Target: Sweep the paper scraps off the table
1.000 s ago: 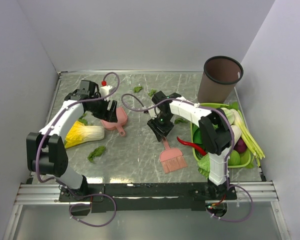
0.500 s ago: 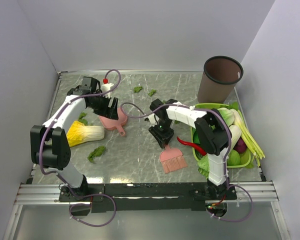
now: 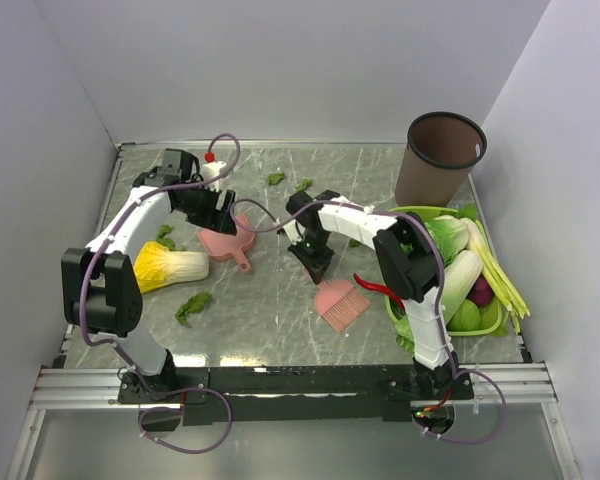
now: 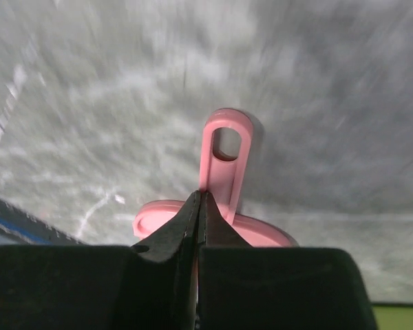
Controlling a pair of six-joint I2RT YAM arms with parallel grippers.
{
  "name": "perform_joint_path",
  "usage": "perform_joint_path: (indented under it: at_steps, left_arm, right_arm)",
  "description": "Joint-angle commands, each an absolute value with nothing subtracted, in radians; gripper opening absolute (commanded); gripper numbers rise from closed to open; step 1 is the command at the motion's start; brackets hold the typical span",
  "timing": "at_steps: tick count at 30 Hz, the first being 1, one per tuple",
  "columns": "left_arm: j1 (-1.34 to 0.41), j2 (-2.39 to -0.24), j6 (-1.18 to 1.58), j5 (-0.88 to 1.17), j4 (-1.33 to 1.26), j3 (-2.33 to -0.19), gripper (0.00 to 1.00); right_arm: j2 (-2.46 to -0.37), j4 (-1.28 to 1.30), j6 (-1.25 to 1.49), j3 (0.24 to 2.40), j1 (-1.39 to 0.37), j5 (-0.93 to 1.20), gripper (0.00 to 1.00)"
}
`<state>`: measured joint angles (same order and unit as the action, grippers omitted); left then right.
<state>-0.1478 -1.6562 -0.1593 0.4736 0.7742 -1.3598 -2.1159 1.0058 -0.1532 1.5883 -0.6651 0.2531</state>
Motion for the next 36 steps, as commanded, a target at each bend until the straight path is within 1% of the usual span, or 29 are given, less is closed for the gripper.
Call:
perform_joint_path:
  at_steps: [1, 3, 4, 5, 6, 8, 9, 10, 12, 13, 14, 17, 21, 27, 36]
  left_arm:
    - [-0.146, -1.648, -0.156, 0.480, 0.775, -1.420, 0.80]
    - [-0.146, -1.643, -0.166, 0.476, 0.781, -1.427, 0.80]
    - [-0.146, -1.638, -0.170, 0.476, 0.785, -1.430, 0.80]
    - [-0.146, -1.637, -0.181, 0.476, 0.785, -1.430, 0.80]
    - [-0.146, -1.634, -0.186, 0.479, 0.787, -1.430, 0.80]
    - [-0.146, -1.628, -0.199, 0.491, 0.787, -1.427, 0.81]
    - [-0.146, -1.626, -0.202, 0.492, 0.784, -1.424, 0.81]
    - [-0.146, -1.621, -0.201, 0.492, 0.779, -1.419, 0.81]
    - [-0.146, -1.617, -0.199, 0.497, 0.775, -1.407, 0.81]
    - [-0.146, -1.612, -0.198, 0.500, 0.772, -1.402, 0.81]
    - [-0.146, -1.611, -0.195, 0.499, 0.770, -1.396, 0.81]
    - [-0.146, -1.602, -0.193, 0.496, 0.769, -1.388, 0.81]
    - [-0.146, -1.591, -0.198, 0.477, 0.778, -1.385, 0.81]
    - [-0.146, -1.575, -0.198, 0.465, 0.779, -1.379, 0.81]
    - [-0.146, -1.568, -0.195, 0.459, 0.770, -1.361, 0.81]
  right_arm:
    - [-2.180, 0.930, -0.192, 1.710, -0.647, 0.238, 0.00]
    - [-2.178, 0.968, -0.212, 1.738, -0.615, 0.280, 0.00]
    - [-2.163, 0.980, -0.238, 1.746, -0.600, 0.349, 0.04]
    - [-2.149, 0.986, -0.248, 1.738, -0.574, 0.373, 0.14]
    - [-2.105, 0.977, -0.262, 1.724, -0.565, 0.392, 0.27]
    - [-2.039, 0.939, -0.328, 1.649, -0.557, 0.431, 0.42]
    - [-1.960, 0.877, -0.354, 1.616, -0.561, 0.436, 0.47]
    - [-1.919, 0.833, -0.380, 1.538, -0.561, 0.425, 0.56]
    - [-1.843, 0.743, -0.391, 1.465, -0.563, 0.371, 0.62]
    - [-1.836, 0.677, -0.381, 1.421, -0.566, 0.348, 0.66]
    - [-1.842, 0.670, -0.374, 1.417, -0.569, 0.298, 0.66]
    - [-1.936, 0.722, -0.327, 1.489, -0.575, 0.272, 0.67]
    - [-1.996, 0.681, -0.290, 1.490, -0.583, 0.224, 0.68]
    - [-2.010, 0.660, -0.270, 1.447, -0.630, 0.212, 0.68]
    - [-1.991, 0.647, -0.249, 1.443, -0.634, 0.219, 0.65]
